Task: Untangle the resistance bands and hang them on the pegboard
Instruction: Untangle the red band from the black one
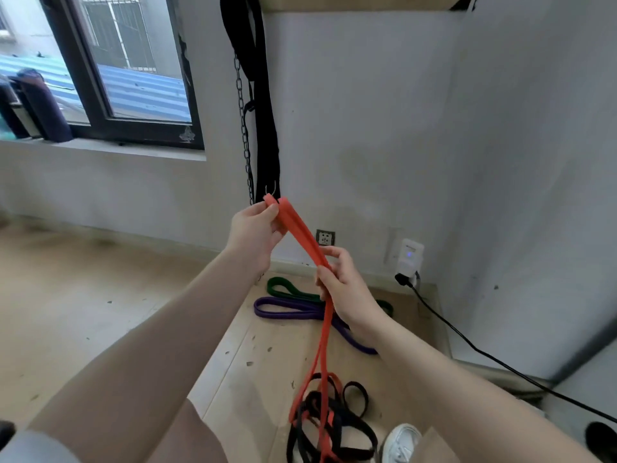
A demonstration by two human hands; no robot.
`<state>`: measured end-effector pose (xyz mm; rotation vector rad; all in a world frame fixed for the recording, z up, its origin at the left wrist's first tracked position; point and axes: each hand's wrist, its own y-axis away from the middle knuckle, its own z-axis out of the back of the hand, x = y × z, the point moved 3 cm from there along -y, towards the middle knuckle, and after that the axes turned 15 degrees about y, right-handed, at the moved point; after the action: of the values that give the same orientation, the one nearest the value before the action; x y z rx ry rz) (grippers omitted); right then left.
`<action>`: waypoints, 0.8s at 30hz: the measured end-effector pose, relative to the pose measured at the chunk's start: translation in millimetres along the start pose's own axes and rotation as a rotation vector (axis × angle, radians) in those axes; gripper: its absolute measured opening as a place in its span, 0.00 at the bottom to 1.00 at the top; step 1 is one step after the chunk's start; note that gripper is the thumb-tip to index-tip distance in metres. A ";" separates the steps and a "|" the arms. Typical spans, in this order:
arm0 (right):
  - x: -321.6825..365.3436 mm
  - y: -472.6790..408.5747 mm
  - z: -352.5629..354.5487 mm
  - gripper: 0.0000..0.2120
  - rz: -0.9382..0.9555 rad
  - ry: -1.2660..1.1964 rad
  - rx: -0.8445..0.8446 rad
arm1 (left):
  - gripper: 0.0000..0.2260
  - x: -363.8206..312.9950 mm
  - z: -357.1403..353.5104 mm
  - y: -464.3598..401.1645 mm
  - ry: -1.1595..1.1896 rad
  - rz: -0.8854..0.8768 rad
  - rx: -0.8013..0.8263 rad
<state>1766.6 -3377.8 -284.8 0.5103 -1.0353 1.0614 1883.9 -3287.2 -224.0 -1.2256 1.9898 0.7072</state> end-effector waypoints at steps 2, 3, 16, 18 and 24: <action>-2.4 -8.0 -3.0 0.11 -0.020 -0.022 0.012 | 0.06 7.6 5.0 -6.2 -0.066 0.031 0.053; -4.1 -11.4 -6.6 0.10 -0.030 -0.030 0.024 | 0.06 13.8 8.3 -9.0 -0.113 0.060 0.075; -44.1 -38.8 -47.6 0.11 -0.550 -0.809 0.015 | 0.15 128.0 94.3 15.0 -0.349 0.235 0.079; -47.6 -40.7 -45.6 0.11 -0.530 -0.818 -0.006 | 0.12 127.2 95.4 15.5 -0.304 0.197 0.106; -71.5 -41.4 -45.1 0.07 -0.559 -0.796 -0.028 | 0.05 129.7 96.9 22.1 -0.437 0.146 0.222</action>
<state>1815.5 -3394.2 -363.5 1.1734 -1.4679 0.3224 1848.3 -3276.0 -383.1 -0.7270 1.7443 0.7310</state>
